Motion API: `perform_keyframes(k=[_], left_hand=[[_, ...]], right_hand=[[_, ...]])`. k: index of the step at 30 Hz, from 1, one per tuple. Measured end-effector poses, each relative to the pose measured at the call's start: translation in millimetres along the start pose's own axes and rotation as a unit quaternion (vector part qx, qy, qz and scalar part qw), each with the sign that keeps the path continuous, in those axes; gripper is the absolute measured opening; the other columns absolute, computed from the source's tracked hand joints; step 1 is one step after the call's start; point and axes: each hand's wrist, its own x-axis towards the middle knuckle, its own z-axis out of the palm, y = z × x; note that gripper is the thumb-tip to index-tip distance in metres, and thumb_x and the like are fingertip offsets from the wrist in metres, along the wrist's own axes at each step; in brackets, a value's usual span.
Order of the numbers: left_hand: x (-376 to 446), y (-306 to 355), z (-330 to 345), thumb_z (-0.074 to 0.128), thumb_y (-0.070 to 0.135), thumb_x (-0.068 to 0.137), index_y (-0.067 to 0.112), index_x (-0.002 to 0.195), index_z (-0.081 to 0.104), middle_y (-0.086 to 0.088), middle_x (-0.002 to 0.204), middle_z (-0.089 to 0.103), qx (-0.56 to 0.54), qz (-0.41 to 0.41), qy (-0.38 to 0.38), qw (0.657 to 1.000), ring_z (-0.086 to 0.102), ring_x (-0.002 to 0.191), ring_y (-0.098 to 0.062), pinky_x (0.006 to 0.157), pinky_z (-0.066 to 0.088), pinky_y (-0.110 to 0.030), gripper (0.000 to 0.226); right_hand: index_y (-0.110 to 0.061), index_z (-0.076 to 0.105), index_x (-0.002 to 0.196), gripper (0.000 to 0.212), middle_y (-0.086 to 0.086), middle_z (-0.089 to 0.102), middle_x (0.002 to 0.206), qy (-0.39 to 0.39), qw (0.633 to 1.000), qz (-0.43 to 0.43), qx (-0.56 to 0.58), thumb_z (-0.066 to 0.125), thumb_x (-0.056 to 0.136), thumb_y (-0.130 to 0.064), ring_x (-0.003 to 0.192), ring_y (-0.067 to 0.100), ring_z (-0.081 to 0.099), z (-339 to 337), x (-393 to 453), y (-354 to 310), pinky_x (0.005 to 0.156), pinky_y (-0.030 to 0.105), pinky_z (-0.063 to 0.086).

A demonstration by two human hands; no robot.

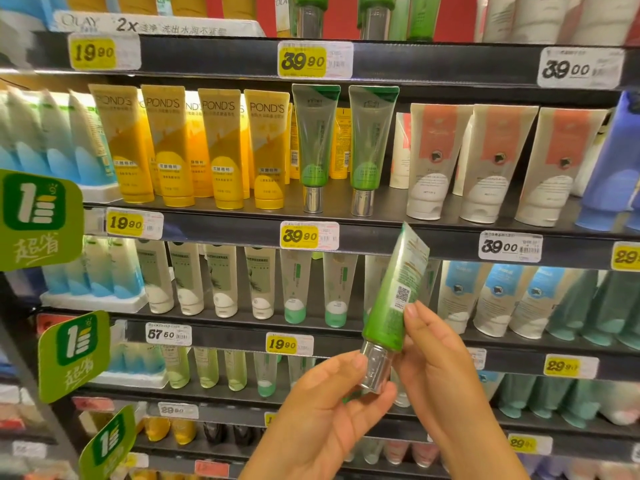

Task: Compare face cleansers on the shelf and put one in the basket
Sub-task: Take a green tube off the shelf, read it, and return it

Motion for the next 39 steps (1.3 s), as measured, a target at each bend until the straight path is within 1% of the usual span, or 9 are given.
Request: perform_keyframes(k=[5, 11, 19, 26, 29, 32, 35, 37, 39], left_hand=[[-4, 2, -2, 0.065, -0.002, 0.068, -0.014, 0.109, 0.059, -0.024, 0.086, 0.066, 0.036, -0.003, 0.012, 0.999, 0.066, 0.063, -0.026, 0.059, 0.058, -0.033, 0.044], [-5, 2, -4, 0.068, 0.001, 0.064, -0.012, 0.094, 0.069, -0.024, 0.086, 0.068, 0.036, 0.0, 0.017, 0.999, 0.067, 0.066, -0.027, 0.059, 0.058, -0.033, 0.033], [-11, 4, -5, 0.063, 0.013, 0.068, -0.014, 0.083, 0.07, -0.036, 0.09, 0.066, -0.009, -0.022, 0.021, 1.0, 0.069, 0.066, -0.035, 0.053, 0.057, -0.034, 0.032], [-18, 11, -4, 0.072, 0.012, 0.065, -0.016, 0.09, 0.068, -0.034, 0.09, 0.066, -0.058, -0.086, -0.029, 0.994, 0.07, 0.068, -0.035, 0.055, 0.059, -0.037, 0.037], [-21, 12, -3, 0.09, 0.002, 0.046, -0.016, 0.094, 0.067, -0.033, 0.094, 0.065, -0.102, -0.102, -0.055, 0.988, 0.069, 0.071, -0.037, 0.056, 0.059, -0.04, 0.056], [-21, 13, -5, 0.09, -0.008, 0.03, -0.017, 0.097, 0.066, -0.033, 0.099, 0.063, -0.133, -0.098, -0.056, 0.985, 0.066, 0.077, -0.038, 0.054, 0.059, -0.04, 0.072], [-23, 14, -5, 0.089, -0.004, 0.042, -0.018, 0.095, 0.066, -0.032, 0.099, 0.059, -0.12, -0.093, -0.045, 0.987, 0.056, 0.088, -0.032, 0.052, 0.058, -0.037, 0.06], [-23, 13, -7, 0.08, 0.003, 0.062, -0.017, 0.096, 0.064, -0.031, 0.104, 0.054, -0.083, -0.072, -0.032, 0.993, 0.057, 0.085, -0.032, 0.054, 0.059, -0.036, 0.043], [-22, 10, -10, 0.069, 0.0, 0.066, -0.014, 0.099, 0.06, -0.032, 0.103, 0.054, -0.045, -0.042, -0.016, 0.998, 0.063, 0.075, -0.033, 0.056, 0.058, -0.036, 0.037]], right_hand=[[-0.009, 0.068, 0.091, 0.027, 0.005, 0.068, 0.078, 0.008, 0.999, 0.031, -0.031, 0.06, 0.074, -0.028, 0.069, 0.011, 0.063, -3, -2, 2, 0.061, 0.023, 0.054], [-0.009, 0.07, 0.086, 0.022, 0.007, 0.067, 0.076, 0.02, 0.999, 0.016, -0.021, 0.06, 0.075, -0.025, 0.067, 0.012, 0.063, -2, -3, 4, 0.06, 0.023, 0.054], [-0.005, 0.069, 0.096, 0.027, 0.012, 0.071, 0.087, 0.008, 0.999, -0.005, 0.044, 0.053, 0.08, -0.02, 0.074, 0.015, 0.066, 2, -6, 7, 0.064, 0.026, 0.056], [0.0, 0.063, 0.109, 0.035, 0.021, 0.068, 0.109, -0.004, 0.995, 0.022, 0.094, 0.046, 0.085, -0.018, 0.095, 0.028, 0.069, 5, -9, 3, 0.074, 0.034, 0.059], [0.001, 0.06, 0.113, 0.038, 0.022, 0.067, 0.111, -0.012, 0.992, 0.034, 0.122, 0.044, 0.084, -0.018, 0.097, 0.03, 0.068, 7, -11, 3, 0.077, 0.039, 0.057], [0.002, 0.059, 0.113, 0.038, 0.024, 0.066, 0.112, -0.013, 0.99, 0.048, 0.134, 0.043, 0.085, -0.018, 0.099, 0.031, 0.067, 10, -12, 6, 0.082, 0.041, 0.054], [0.004, 0.059, 0.114, 0.039, 0.025, 0.066, 0.111, -0.01, 0.988, 0.059, 0.141, 0.043, 0.085, -0.018, 0.095, 0.031, 0.068, 11, -13, 10, 0.078, 0.04, 0.057], [0.004, 0.061, 0.11, 0.037, 0.024, 0.069, 0.102, -0.002, 0.988, 0.062, 0.143, 0.047, 0.083, -0.018, 0.087, 0.03, 0.069, 10, -13, 11, 0.071, 0.039, 0.059], [0.002, 0.063, 0.106, 0.035, 0.019, 0.071, 0.091, 0.001, 0.99, 0.06, 0.125, 0.051, 0.082, -0.019, 0.077, 0.024, 0.069, 10, -13, 12, 0.063, 0.035, 0.057]])
